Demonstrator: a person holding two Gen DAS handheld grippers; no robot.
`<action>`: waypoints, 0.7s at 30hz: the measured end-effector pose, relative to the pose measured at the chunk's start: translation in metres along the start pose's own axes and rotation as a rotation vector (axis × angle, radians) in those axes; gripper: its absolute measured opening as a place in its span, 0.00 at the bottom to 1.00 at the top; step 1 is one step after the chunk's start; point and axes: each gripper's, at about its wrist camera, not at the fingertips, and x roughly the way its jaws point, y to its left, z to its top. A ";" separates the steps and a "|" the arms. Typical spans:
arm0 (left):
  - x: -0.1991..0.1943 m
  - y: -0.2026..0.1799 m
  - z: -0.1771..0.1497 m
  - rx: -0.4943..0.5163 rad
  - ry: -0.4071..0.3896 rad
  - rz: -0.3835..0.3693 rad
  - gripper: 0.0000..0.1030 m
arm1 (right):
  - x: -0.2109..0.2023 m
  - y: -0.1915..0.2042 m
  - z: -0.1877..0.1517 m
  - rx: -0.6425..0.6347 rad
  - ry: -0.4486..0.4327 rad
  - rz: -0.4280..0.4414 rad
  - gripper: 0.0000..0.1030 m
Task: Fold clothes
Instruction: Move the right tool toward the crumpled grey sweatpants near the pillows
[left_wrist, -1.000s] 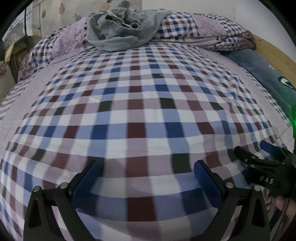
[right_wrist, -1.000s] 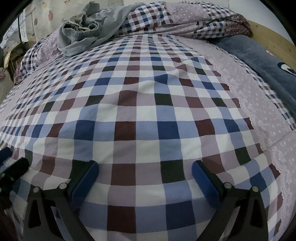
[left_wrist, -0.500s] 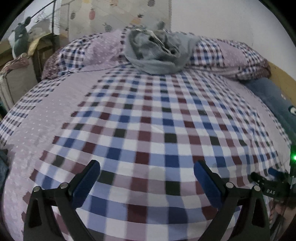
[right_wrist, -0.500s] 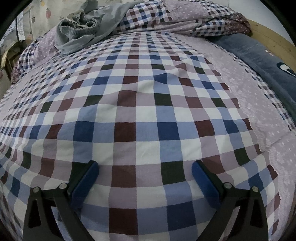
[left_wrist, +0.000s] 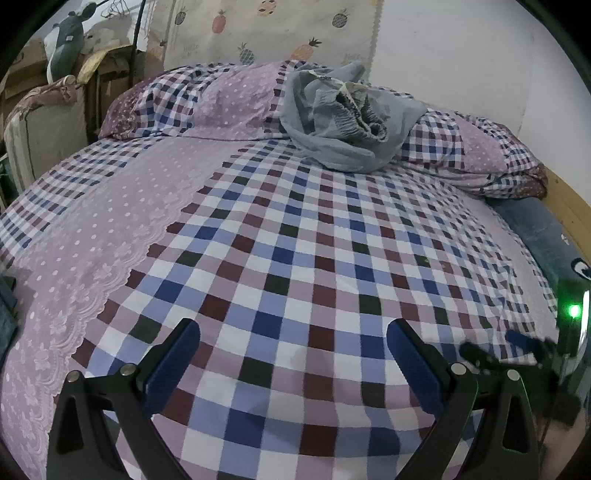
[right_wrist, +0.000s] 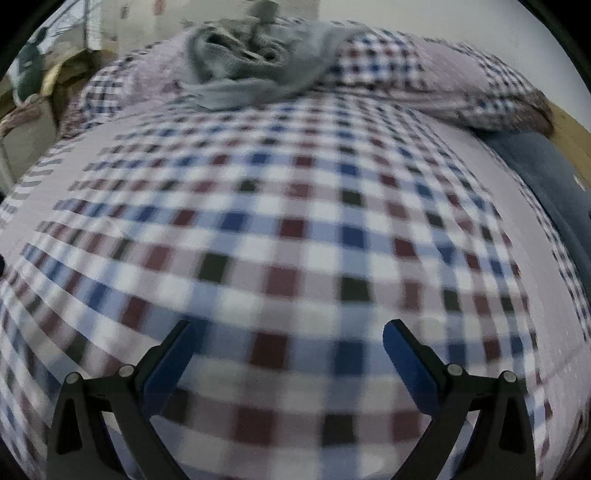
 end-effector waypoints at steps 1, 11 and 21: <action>0.001 0.002 0.000 -0.003 0.002 0.002 1.00 | 0.000 0.008 0.005 -0.007 -0.006 0.015 1.00; 0.006 0.026 0.003 -0.075 0.001 0.012 1.00 | 0.013 0.041 0.072 -0.012 -0.070 0.123 1.00; 0.005 0.047 0.009 -0.123 -0.013 0.014 1.00 | 0.036 0.031 0.162 0.099 -0.123 0.235 1.00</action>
